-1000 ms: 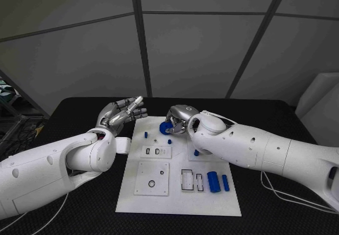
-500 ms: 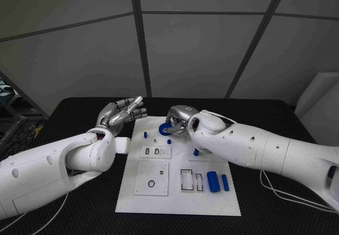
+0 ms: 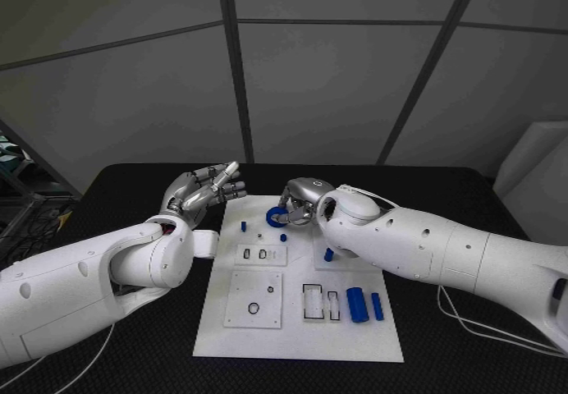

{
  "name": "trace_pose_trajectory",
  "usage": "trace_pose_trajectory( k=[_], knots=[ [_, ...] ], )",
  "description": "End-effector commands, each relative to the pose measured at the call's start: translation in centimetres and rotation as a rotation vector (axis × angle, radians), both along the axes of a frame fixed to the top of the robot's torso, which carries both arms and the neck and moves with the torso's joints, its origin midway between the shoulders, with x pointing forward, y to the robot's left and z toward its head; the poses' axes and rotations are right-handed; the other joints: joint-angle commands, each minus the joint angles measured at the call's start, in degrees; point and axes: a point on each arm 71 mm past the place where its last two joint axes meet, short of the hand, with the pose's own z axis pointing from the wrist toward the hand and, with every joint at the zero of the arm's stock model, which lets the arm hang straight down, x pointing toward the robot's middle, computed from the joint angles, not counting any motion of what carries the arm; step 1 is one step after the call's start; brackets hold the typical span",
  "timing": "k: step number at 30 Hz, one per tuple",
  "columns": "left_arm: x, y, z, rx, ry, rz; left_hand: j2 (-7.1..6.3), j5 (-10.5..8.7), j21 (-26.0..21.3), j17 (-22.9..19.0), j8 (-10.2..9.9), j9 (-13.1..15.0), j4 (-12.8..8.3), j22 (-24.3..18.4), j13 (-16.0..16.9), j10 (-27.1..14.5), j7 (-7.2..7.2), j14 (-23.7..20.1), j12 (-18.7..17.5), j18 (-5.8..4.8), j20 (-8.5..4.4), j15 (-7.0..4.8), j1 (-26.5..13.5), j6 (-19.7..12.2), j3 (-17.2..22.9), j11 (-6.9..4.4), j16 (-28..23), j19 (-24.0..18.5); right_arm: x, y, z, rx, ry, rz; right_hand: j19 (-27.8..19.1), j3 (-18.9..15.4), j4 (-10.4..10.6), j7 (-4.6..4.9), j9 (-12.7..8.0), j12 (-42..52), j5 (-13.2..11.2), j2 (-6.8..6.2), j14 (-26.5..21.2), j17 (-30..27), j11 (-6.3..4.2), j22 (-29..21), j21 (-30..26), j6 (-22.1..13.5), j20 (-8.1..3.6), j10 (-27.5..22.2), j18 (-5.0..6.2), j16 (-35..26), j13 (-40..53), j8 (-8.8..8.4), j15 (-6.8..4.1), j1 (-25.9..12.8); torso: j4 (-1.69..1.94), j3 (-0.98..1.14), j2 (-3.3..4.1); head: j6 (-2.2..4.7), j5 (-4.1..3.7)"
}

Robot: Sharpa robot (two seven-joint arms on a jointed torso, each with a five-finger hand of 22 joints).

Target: Assemble the parts on the task board

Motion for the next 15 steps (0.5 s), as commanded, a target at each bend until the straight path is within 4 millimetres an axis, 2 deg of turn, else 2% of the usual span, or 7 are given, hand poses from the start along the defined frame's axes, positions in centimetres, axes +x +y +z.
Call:
trace_pose_trajectory(
  k=[1, 4, 6, 8, 12, 14, 15],
  knots=[
    [0.0, -0.1, 0.2, -0.002, -0.009, -0.013, 0.19, -0.16, -0.4, -0.1, -0.3, -0.1, -0.5, -0.1, -0.1, -0.4, 5.24, -0.5, -0.4, 1.27, 0.05, 0.01, 0.3, -0.2, 0.0, 0.16, -0.2, -0.3, -0.1, -0.4, 0.6, 0.052, -0.043, -0.003, 0.2, -0.1, -0.5, 0.04, 0.0, 0.5, 0.8, 0.3, 4.0, 4.9, 0.39, 5.6, 0.3, 0.3, 0.33, 0.1, -0.35, 0.2, 0.3, -0.48, 0.4, 0.8, -0.13, 0.04, -0.03, 0.15, -0.04],
    [0.0, 0.0, 0.1, -0.001, -0.009, -0.011, 0.2, -0.16, -0.4, -0.1, -0.3, -0.1, -0.5, -0.1, -0.1, -0.5, 5.25, -0.5, -0.4, 1.26, 0.05, 0.02, 0.3, -0.1, 0.0, 0.16, -0.2, -0.4, -0.4, -1.6, 1.2, 0.137, -0.082, 0.003, -0.3, 0.3, -1.1, 0.08, -0.1, 0.3, 1.4, 0.26, 3.6, 3.5, 0.39, 4.9, -0.1, 0.0, 0.32, -0.1, -0.17, -0.4, 0.1, -0.71, 0.39, 2.7, -0.23, 0.11, -0.11, 0.3, -0.03],
    [0.0, 0.0, 0.1, 0.0, -0.009, -0.01, 0.2, -0.16, -0.4, -0.1, -0.3, -0.1, -0.5, -0.1, -0.1, -0.5, 5.25, -0.5, -0.4, 1.26, 0.05, 0.02, 0.3, -0.1, 0.0, 0.16, -0.2, -0.4, -0.8, -2.8, 1.6, 0.194, -0.095, 0.015, -0.7, 0.9, -1.9, 0.26, -0.2, 0.2, 0.6, 0.5, 3.5, 2.9, 0.48, 4.4, -0.3, -0.6, 0.32, -0.2, -0.06, -0.8, 0.0, -0.96, 0.41, 4.7, -0.27, 0.08, -0.13, 0.5, -0.14],
    [0.1, 0.1, 0.1, 0.0, -0.008, -0.008, 0.2, -0.16, -0.4, -0.1, -0.3, -0.1, -0.5, -0.1, -0.1, -0.5, 5.25, -0.5, -0.4, 1.26, 0.05, 0.02, 0.3, -0.1, 0.0, 0.16, -0.2, -0.4, -1.1, -4.3, 1.8, 0.238, -0.088, 0.023, -0.9, 1.1, -2.7, 0.32, -0.1, 0.1, -2.3, 0.26, 3.4, 2.5, 0.54, 4.1, -0.5, -0.8, 0.35, -0.3, 0.01, -1.0, 0.0, -0.89, 0.47, 6.4, -0.43, 0.13, -0.18, 0.71, -0.15],
    [0.1, 0.3, 0.1, 0.002, -0.008, -0.005, 0.22, -0.15, -0.4, -0.1, -0.3, -0.1, -0.5, -0.1, 0.0, -0.3, 5.25, -0.6, -0.4, 1.25, 0.05, 0.03, 0.3, 0.0, 0.0, 0.17, -0.3, -0.4, -1.7, -7.6, 2.0, 0.303, -0.038, 0.028, -1.4, 0.7, -4.2, 0.29, 0.0, -0.1, -7.7, -0.85, 3.3, 2.1, 0.52, 3.6, -0.8, -0.5, 0.38, -0.4, 0.14, -1.3, -0.1, -0.7, 0.47, 9.0, -0.99, 0.24, -0.36, 0.98, 0.01],
    [0.2, 0.3, 0.0, 0.002, -0.008, -0.004, 0.22, -0.15, -0.4, -0.1, -0.3, -0.1, -0.5, -0.1, 0.0, -0.3, 5.25, -0.6, -0.4, 1.25, 0.05, 0.03, 0.3, 0.0, 0.0, 0.17, -0.3, -0.4, -2.0, -9.2, 2.1, 0.321, -0.013, 0.025, -1.7, 0.5, -4.9, 0.24, 0.0, -0.4, -8.9, -1.29, 3.2, 1.8, 0.48, 3.1, -1.1, -0.2, 0.36, -0.6, 0.24, -1.5, -0.4, -0.65, 0.43, 10.0, -1.16, 0.29, -0.42, 1.05, 0.1],
    [0.2, 0.4, 0.0, 0.003, -0.008, -0.003, 0.22, -0.15, -0.4, -0.1, -0.3, -0.1, -0.5, -0.1, 0.0, -0.3, 5.25, -0.6, -0.4, 1.25, 0.05, 0.03, 0.3, 0.0, 0.0, 0.17, -0.3, -0.4, -2.2, -10.0, 2.1, 0.327, -0.002, 0.023, -1.9, 0.4, -5.3, 0.24, 0.0, -0.5, -9.2, -1.6, 3.2, 1.6, 0.47, 3.0, -1.2, -0.3, 0.35, -0.7, 0.28, -1.5, -0.5, -0.69, 0.43, 10.4, -1.39, 0.36, -0.5, 1.13, 0.18]
  ],
)
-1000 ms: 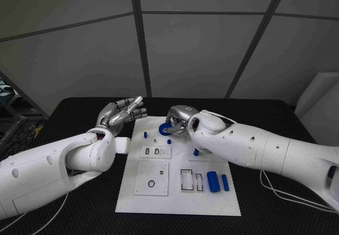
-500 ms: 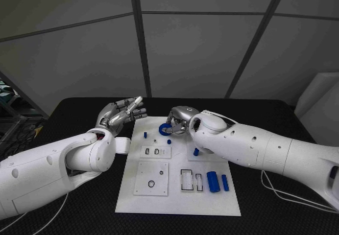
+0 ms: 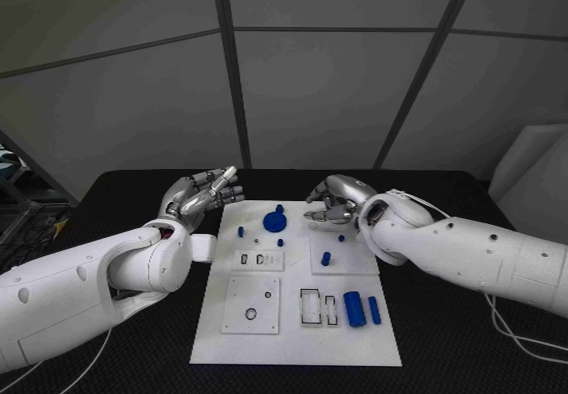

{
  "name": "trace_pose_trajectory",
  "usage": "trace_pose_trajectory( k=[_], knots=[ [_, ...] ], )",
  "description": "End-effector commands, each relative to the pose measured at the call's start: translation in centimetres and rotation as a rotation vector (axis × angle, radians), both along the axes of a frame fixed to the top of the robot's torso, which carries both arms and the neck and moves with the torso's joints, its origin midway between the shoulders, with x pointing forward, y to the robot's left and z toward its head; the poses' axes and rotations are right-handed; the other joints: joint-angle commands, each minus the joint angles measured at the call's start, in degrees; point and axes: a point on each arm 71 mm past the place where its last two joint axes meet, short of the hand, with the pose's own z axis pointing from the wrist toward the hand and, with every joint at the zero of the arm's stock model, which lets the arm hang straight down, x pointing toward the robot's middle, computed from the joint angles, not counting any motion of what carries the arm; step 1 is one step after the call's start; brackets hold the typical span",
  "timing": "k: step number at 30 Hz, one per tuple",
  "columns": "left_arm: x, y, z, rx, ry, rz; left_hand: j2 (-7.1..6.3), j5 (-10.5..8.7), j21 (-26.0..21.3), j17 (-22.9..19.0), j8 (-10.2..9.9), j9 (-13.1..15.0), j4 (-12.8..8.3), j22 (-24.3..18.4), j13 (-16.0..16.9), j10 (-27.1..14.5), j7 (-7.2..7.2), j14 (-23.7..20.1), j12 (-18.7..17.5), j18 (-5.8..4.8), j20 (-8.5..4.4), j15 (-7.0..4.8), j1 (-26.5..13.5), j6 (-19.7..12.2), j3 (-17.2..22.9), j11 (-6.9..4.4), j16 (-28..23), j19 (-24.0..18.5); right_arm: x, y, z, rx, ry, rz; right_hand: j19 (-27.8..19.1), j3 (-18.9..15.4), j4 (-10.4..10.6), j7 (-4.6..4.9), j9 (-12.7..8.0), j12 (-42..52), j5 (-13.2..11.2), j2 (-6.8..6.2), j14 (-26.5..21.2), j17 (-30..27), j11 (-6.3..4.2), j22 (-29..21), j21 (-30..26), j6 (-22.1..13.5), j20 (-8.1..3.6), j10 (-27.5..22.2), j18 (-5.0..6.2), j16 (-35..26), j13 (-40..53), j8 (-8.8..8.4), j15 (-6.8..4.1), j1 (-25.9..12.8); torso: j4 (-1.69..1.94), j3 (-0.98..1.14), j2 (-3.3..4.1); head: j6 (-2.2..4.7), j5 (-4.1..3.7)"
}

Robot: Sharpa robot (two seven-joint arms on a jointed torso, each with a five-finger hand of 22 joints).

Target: Assemble the parts on the task board

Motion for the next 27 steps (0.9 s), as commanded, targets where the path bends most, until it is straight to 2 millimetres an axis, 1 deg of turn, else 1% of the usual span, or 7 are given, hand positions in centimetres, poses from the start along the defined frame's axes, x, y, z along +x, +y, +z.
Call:
trace_pose_trajectory(
  k=[1, 8, 12, 13, 15, 18, 27],
  knots=[
    [0.0, 0.0, 0.1, -0.001, -0.009, -0.011, 0.23, -0.15, -0.4, -0.1, -0.3, -0.1, -0.3, -0.1, 0.0, -0.1, 5.25, -0.6, -0.1, 1.25, 0.05, 0.03, 0.3, 0.0, 0.2, -0.04, -0.3, -0.4, -0.7, -1.5, 0.6, 0.131, 0.035, 0.05, -0.6, -0.2, -0.9, -0.17, 0.0, -0.5, -0.9, -0.56, 3.2, 1.6, 0.15, 2.9, -0.4, 0.1, 0.03, -0.5, 0.3, -0.3, -0.3, 0.11, 0.43, 1.2, -0.79, 0.2, -0.26, 0.22, 0.23],
    [0.1, -0.1, -0.1, -0.001, -0.006, -0.012, 0.23, -0.15, -0.4, -0.1, -0.2, 0.0, -0.4, -0.1, 0.0, 0.0, 5.24, -0.6, -0.1, 1.24, 0.04, 0.04, 0.4, 0.1, 0.2, -0.04, -0.3, -0.4, -0.8, -5.7, 0.4, 0.101, 0.072, 0.009, -1.3, -0.9, -2.4, -0.14, 0.0, -1.5, -2.0, -1.35, 3.0, 0.9, 0.16, 1.9, -1.0, -0.4, 0.02, -1.2, 0.54, -0.8, -1.2, -0.02, 0.44, 3.7, -1.45, 0.53, -0.4, 0.77, -0.47],
    [0.1, -0.2, -0.2, -0.001, -0.003, -0.013, 0.23, -0.15, -0.4, -0.1, -0.2, 0.0, -0.4, -0.1, 0.0, 0.0, 5.24, -0.6, -0.1, 1.24, 0.04, 0.04, 0.4, 0.1, 0.2, -0.04, -0.3, -0.4, -0.5, -7.1, 0.1, 0.069, 0.074, -0.02, -1.4, -1.1, -2.6, -0.18, 0.0, -1.5, -1.9, -1.61, 3.0, 0.9, 0.14, 1.8, -1.1, -0.5, 0.02, -1.2, 0.54, -0.8, -1.3, -0.04, 0.43, 4.0, -1.43, 0.72, -0.27, 1.04, -0.86],
    [0.1, -0.2, -0.2, -0.001, -0.003, -0.013, 0.23, -0.15, -0.4, -0.1, -0.2, 0.0, -0.4, -0.1, 0.0, 0.0, 5.24, -0.6, -0.1, 1.24, 0.04, 0.04, 0.4, 0.1, 0.2, -0.04, -0.3, -0.4, -0.3, -7.4, 0.0, 0.061, 0.075, -0.027, -1.4, -1.2, -2.6, -0.18, 0.0, -1.6, -1.9, -1.65, 3.0, 0.9, 0.13, 1.8, -1.1, -0.5, 0.02, -1.2, 0.54, -0.8, -1.3, -0.04, 0.43, 4.1, -1.29, 0.61, -0.3, 0.97, -1.14],
    [0.1, -0.2, -0.3, -0.001, -0.001, -0.014, 0.23, -0.15, -0.4, -0.1, -0.2, 0.0, -0.4, -0.1, 0.0, 0.0, 5.24, -0.6, -0.1, 1.24, 0.04, 0.04, 0.4, 0.1, 0.2, -0.04, -0.3, -0.4, -0.1, -8.0, -0.1, 0.044, 0.081, -0.038, -1.4, -1.2, -2.7, -0.21, -0.1, -1.6, -1.8, -1.71, 3.0, 0.8, 0.12, 1.8, -1.1, -0.6, 0.02, -1.3, 0.55, -0.9, -1.4, -0.06, 0.42, 4.2, -1.26, 0.71, -0.27, 0.85, -1.44],
    [0.1, -0.2, -0.3, -0.001, 0.0, -0.013, 0.23, -0.15, -0.4, -0.1, -0.2, 0.0, -0.4, -0.1, 0.0, 0.0, 5.24, -0.6, -0.1, 1.24, 0.04, 0.04, 0.4, 0.1, 0.2, -0.04, -0.3, -0.4, 0.1, -8.7, -0.4, 0.019, 0.092, -0.048, -1.5, -1.4, -2.8, -0.24, -0.1, -1.8, -1.8, -1.79, 3.0, 0.8, 0.1, 1.6, -1.2, -0.7, 0.01, -1.4, 0.59, -0.9, -1.5, -0.11, 0.4, 4.4, -1.15, 0.54, -0.3, 0.52, -1.69],
    [0.1, -0.2, -0.4, -0.001, 0.001, -0.012, 0.23, -0.15, -0.4, -0.1, -0.2, 0.0, -0.4, -0.1, 0.0, 0.0, 5.24, -0.6, -0.1, 1.24, 0.04, 0.04, 0.4, 0.1, 0.2, -0.04, -0.3, -0.4, 0.6, -9.6, -0.9, -0.035, 0.104, -0.06, -1.7, -1.7, -2.9, -0.3, -0.1, -2.1, -2.0, -1.94, 3.0, 0.6, 0.06, 1.3, -1.4, -1.2, -0.01, -1.6, 0.66, -1.0, -1.8, -0.18, 0.37, 4.7, -1.33, 0.42, -0.3, 0.06, -1.48]
  ],
)
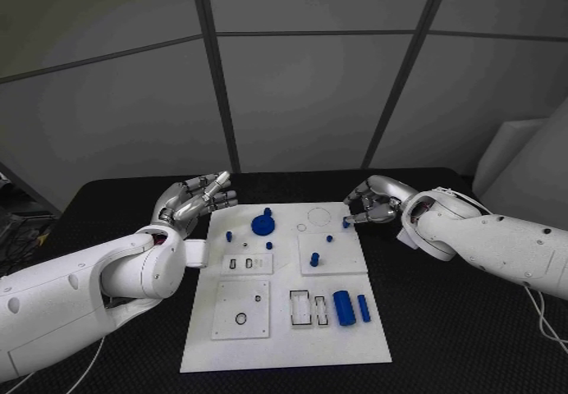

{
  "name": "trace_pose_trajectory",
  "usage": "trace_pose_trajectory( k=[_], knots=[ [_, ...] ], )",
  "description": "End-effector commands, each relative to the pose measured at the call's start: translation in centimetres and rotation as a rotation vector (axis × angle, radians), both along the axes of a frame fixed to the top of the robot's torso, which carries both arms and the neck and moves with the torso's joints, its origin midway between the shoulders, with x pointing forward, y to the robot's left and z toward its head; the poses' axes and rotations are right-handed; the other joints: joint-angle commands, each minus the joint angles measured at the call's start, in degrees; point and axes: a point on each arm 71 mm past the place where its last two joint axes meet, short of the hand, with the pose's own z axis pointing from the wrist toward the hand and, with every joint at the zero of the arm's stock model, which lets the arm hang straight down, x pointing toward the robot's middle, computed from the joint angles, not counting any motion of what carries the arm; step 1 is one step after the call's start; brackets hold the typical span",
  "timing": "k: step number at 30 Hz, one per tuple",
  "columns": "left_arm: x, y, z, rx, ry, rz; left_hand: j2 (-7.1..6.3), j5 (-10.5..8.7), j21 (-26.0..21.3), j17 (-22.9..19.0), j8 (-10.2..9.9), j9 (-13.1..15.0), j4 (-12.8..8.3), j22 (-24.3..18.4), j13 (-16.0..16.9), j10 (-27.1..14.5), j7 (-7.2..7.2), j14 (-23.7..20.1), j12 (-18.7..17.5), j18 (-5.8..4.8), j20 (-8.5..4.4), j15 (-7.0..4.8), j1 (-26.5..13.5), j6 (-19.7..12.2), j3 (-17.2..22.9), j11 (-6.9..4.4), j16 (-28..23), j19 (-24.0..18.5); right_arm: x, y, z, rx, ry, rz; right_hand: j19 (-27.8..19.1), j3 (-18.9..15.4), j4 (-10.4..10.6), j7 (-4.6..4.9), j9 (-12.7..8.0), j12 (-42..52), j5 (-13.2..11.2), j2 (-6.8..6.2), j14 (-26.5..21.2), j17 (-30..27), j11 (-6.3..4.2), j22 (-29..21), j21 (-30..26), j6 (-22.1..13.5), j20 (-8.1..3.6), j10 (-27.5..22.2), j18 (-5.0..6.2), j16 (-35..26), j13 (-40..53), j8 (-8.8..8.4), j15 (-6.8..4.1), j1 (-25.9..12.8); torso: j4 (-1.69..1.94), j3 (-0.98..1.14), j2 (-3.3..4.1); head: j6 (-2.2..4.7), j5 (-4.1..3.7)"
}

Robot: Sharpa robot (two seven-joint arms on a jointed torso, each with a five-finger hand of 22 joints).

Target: Assemble the parts on the task board

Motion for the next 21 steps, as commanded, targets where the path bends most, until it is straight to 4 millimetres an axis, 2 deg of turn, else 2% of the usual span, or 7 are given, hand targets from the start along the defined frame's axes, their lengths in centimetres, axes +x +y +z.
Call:
trace_pose_trajectory(
  k=[1, 13, 21],
  knots=[
    [0.0, -0.2, 0.1, -0.002, -0.009, -0.014, 0.23, -0.15, -0.4, -0.1, -0.2, 0.0, -0.2, -0.1, 0.0, 0.0, 5.24, -0.4, -0.1, 1.23, 0.04, -0.16, 0.4, 0.1, 0.0, -0.04, -0.3, -0.4, 0.1, 0.0, -0.2, -0.043, 0.016, 0.025, -0.3, -0.2, 0.0, 0.04, -0.1, -0.3, -0.2, 0.23, 3.0, 0.6, -0.12, 1.3, -0.2, -0.4, 0.0, -0.4, 0.67, -0.3, 0.0, -0.18, 0.37, 0.5, -0.09, -0.12, -0.01, -0.13, -0.01],
    [0.0, -0.2, 0.1, -0.003, -0.008, -0.015, 0.23, -0.15, -0.4, -0.1, -0.2, 0.0, -0.2, -0.1, 0.0, 0.0, 5.24, -0.4, -0.1, 1.23, 0.04, -0.16, 0.4, 0.1, 0.0, -0.04, -0.3, -0.4, 0.5, 0.2, -0.7, -0.062, 0.028, 0.023, -0.3, -0.1, -0.4, 0.06, 0.1, -0.1, 0.6, 1.06, 3.0, 0.8, -0.16, 1.4, -0.3, 0.3, -0.06, -0.2, 0.65, -0.3, 0.2, 0.29, 0.32, 1.7, 0.02, -0.12, -0.08, -0.59, -0.06],
    [0.0, -0.2, 0.1, -0.003, -0.009, -0.014, 0.23, -0.15, -0.4, -0.1, -0.2, 0.0, -0.2, -0.1, 0.0, 0.0, 5.24, -0.4, -0.1, 1.23, 0.04, -0.16, 0.4, 0.1, 0.0, -0.04, -0.3, -0.4, 0.5, 0.4, -1.3, -0.072, 0.044, 0.029, -0.1, 0.0, -0.5, -0.14, 0.4, 0.2, 0.8, 1.69, 3.1, 0.9, -0.33, 1.5, -0.2, 2.2, -0.15, 0.1, 0.62, -0.3, 0.5, 1.12, 0.19, 2.0, -0.05, -0.1, -0.08, -0.74, 0.01]
  ],
)
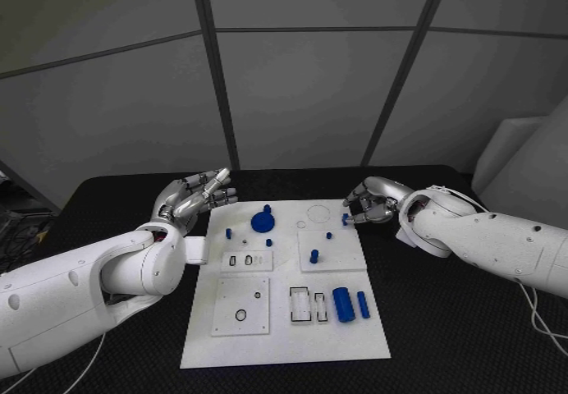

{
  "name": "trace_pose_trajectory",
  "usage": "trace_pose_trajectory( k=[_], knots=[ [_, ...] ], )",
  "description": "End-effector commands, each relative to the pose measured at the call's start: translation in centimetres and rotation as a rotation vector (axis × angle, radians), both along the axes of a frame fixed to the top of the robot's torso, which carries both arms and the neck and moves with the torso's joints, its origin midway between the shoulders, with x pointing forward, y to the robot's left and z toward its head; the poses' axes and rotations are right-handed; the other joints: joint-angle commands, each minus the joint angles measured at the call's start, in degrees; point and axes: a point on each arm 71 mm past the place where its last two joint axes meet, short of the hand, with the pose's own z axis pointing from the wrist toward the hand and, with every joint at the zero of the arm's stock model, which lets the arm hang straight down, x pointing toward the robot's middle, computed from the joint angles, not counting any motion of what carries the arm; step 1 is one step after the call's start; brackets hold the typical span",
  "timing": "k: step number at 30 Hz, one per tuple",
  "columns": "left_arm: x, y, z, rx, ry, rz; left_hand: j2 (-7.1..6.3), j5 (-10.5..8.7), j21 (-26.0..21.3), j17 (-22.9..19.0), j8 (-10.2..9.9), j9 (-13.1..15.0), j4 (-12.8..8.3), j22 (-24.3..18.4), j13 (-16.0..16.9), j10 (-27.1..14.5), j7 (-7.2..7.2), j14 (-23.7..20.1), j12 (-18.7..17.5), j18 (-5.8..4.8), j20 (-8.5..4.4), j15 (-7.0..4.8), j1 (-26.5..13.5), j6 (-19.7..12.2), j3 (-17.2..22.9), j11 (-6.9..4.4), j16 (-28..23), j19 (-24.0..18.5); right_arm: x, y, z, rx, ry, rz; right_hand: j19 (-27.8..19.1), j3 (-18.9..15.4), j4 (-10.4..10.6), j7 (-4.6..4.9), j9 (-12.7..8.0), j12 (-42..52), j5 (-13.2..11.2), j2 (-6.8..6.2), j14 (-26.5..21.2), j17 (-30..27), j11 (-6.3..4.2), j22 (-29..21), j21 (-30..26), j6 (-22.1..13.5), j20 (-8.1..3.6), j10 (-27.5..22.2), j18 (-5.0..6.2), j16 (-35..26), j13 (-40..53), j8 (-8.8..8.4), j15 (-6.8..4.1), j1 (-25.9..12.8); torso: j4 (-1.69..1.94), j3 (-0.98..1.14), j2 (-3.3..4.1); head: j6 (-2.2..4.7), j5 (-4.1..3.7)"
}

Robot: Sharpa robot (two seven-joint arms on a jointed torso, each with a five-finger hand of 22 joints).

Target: Assemble the parts on the task board

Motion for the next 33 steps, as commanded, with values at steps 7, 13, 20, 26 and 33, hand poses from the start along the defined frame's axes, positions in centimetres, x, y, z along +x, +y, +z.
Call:
trace_pose_trajectory(
  k=[7, 13, 20, 26, 33],
  knots=[
    [0.04, -0.12, 0.13, -0.002, -0.01, -0.012, 0.23, -0.15, -0.4, -0.1, -0.2, 0.0, -0.2, -0.1, 0.0, 0.0, 5.24, -0.4, -0.1, 1.23, 0.04, -0.16, 0.4, 0.1, 0.0, -0.04, -0.3, -0.4, -0.09, 0.28, -0.38, -0.025, 0.023, 0.019, 0.0, -0.1, -0.4, -0.27, 0.1, 0.6, 0.2, 0.4, 3.1, 1.1, -0.54, 1.7, -0.2, 1.5, -0.28, 0.4, 0.59, -0.3, 0.5, 0.73, 0.03, 0.4, -0.03, 0.01, -0.01, -0.11, 0.11],
    [0.05, -0.12, 0.1, -0.001, -0.009, -0.011, 0.25, -0.15, -0.4, -0.1, -0.2, 0.0, -0.3, -0.1, 0.0, 0.1, 5.19, -0.4, -0.1, 1.21, 0.04, -0.15, 0.5, 0.2, 0.0, -0.05, -0.3, -0.5, -0.07, 0.29, -0.5, -0.028, 0.027, 0.017, 0.0, -0.1, -0.4, -0.31, 0.2, 0.7, 0.3, 0.44, 3.1, 1.1, -0.57, 1.7, -0.2, 1.6, -0.3, 0.5, 0.58, -0.2, 0.6, 0.81, 0.0, 0.4, -0.08, 0.05, 0.02, -0.2, 0.15],
    [0.07, -0.11, 0.08, -0.001, -0.008, -0.011, 0.25, -0.15, -0.4, -0.1, -0.2, 0.0, -0.3, -0.1, 0.0, 0.1, 5.19, -0.4, -0.1, 1.21, 0.04, -0.15, 0.5, 0.2, 0.0, -0.05, -0.3, -0.5, 0.04, 0.16, -0.63, -0.035, 0.028, 0.01, 0.2, 0.0, -0.3, -0.37, 0.1, 0.8, 0.3, 0.74, 3.2, 1.3, -0.65, 1.9, -0.1, 1.9, -0.37, 0.7, 0.53, -0.2, 0.8, 0.91, -0.07, 0.3, 0.01, 0.03, -0.03, -0.33, 0.13],
    [0.11, -0.06, 0.04, -0.001, -0.008, -0.009, 0.25, -0.15, -0.4, -0.1, -0.2, 0.0, -0.3, -0.1, 0.0, 0.1, 5.19, -0.4, -0.1, 1.21, 0.04, -0.15, 0.5, 0.2, 0.0, -0.05, -0.3, -0.5, 0.19, 0.23, -0.75, -0.038, 0.03, 0.006, 0.3, 0.1, -0.2, -0.39, 0.1, 1.0, 0.2, 1.1, 3.2, 1.4, -0.68, 2.0, 0.0, 2.1, -0.42, 0.8, 0.51, -0.1, 0.9, 0.95, -0.11, 0.3, 0.04, 0.07, -0.03, -0.2, 0.1],
    [0.16, 0.02, -0.01, 0.001, -0.007, -0.007, 0.25, -0.15, -0.4, -0.1, -0.2, 0.0, -0.3, -0.1, 0.0, 0.1, 5.19, -0.4, -0.1, 1.21, 0.04, -0.15, 0.5, 0.2, 0.0, -0.05, -0.3, -0.5, 0.27, 0.49, -1.08, -0.041, 0.04, 0.009, 0.4, 0.4, -0.1, -0.54, 0.1, 1.2, -0.1, 1.6, 3.3, 1.5, -0.81, 2.2, 0.1, 2.7, -0.5, 1.1, 0.47, -0.1, 1.1, 1.15, -0.2, 0.4, -0.04, 0.06, 0.0, -0.42, 0.34]
  ],
)
